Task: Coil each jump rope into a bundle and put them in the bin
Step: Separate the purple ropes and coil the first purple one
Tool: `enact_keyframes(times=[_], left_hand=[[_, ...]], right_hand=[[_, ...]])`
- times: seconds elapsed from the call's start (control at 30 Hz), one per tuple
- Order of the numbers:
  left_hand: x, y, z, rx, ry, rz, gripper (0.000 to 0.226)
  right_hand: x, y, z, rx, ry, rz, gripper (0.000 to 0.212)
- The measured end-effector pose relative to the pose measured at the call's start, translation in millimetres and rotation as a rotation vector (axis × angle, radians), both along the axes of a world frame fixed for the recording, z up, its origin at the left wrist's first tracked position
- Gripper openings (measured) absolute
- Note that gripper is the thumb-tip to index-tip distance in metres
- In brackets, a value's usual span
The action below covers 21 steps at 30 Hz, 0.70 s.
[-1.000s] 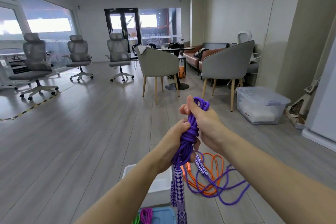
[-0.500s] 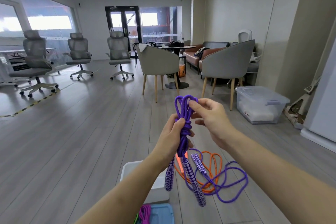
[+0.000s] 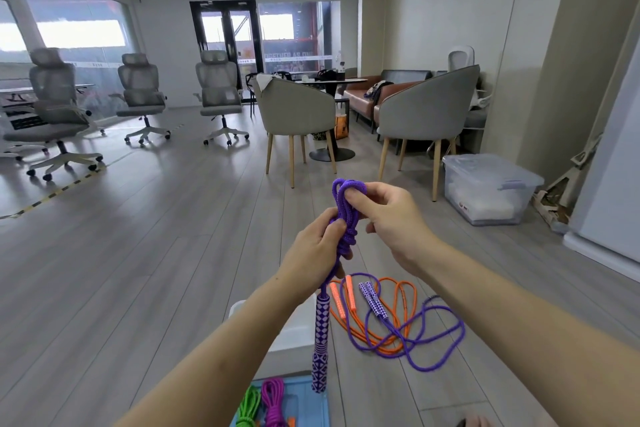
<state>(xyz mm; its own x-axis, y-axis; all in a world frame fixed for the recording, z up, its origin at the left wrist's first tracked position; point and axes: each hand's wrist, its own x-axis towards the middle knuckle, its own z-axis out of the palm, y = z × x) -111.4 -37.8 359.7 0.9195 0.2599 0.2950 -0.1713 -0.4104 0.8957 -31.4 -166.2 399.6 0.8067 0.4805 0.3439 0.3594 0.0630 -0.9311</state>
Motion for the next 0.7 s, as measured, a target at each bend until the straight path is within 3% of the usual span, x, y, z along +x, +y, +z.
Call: enact_keyframes(times=[0.13, 0.3, 0.47, 0.63, 0.7], left_hand=[[-4, 5, 1, 0.148, 0.087, -0.008, 0.035], [-14, -4, 9, -0.078, 0.087, -0.146, 0.030], [-11, -25, 5, -0.358, 0.112, -0.150, 0.043], [-8, -38, -3, -0.242, -0.043, -0.062, 0.034], [-11, -36, -12, -0.273, -0.009, -0.137, 0.034]], right_hand=[[-2, -1, 0, -0.068, 0.009, 0.055, 0.030], [-7, 3, 0, 0.053, 0.335, 0.275, 0.028], [-11, 9, 4, 0.154, 0.247, 0.087, 0.015], [-12, 14, 2, 0.096, 0.266, 0.001, 0.018], [-8, 12, 3, 0.113, 0.318, 0.011, 0.021]])
